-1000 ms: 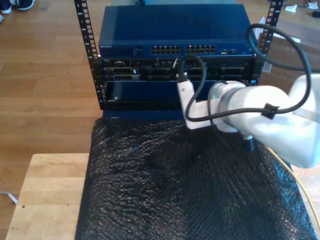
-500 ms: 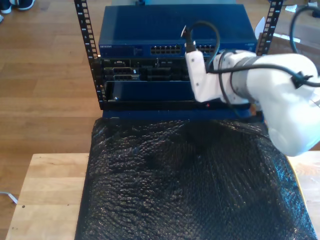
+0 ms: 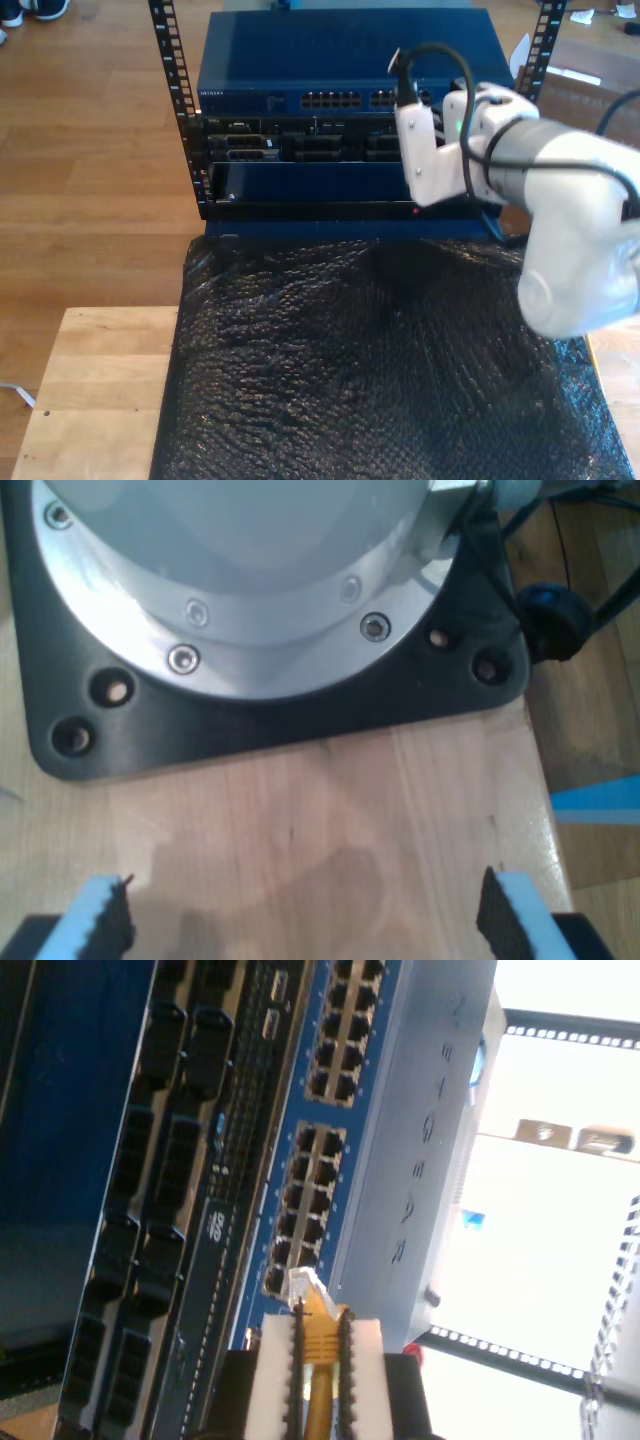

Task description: Grab the cable and plug it in

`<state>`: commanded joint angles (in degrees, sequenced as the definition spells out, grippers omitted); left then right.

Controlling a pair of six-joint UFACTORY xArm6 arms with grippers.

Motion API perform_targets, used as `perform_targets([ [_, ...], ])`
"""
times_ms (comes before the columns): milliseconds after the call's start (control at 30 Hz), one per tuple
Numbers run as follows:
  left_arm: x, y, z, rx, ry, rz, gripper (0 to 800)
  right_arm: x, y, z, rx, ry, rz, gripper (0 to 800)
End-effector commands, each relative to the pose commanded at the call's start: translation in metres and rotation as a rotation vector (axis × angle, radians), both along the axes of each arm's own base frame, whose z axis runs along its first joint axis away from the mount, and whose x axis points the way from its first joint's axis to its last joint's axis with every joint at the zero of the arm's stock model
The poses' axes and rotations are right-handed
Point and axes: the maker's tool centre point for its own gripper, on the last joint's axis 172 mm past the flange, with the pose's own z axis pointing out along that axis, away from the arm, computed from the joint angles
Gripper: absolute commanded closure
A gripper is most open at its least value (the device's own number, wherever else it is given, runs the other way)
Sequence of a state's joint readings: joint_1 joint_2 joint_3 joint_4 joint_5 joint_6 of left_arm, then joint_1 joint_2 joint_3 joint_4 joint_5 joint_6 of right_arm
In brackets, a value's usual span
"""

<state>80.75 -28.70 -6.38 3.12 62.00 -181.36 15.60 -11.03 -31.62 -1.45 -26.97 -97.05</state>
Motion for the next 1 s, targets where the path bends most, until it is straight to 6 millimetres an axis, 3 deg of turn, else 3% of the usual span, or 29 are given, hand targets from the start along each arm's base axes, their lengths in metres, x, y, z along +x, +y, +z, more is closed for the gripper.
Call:
perform_targets([
  [167,0.000,0.000,0.000,0.000,0.000,0.000,0,-0.001,0.008,-0.017,-0.019,-0.018,0.007,798],
  [1000,0.000,0.000,0.000,0.000,0.000,0.000,0,-0.003,0.006,-0.001,-0.007,-0.080,0.005,800],
])
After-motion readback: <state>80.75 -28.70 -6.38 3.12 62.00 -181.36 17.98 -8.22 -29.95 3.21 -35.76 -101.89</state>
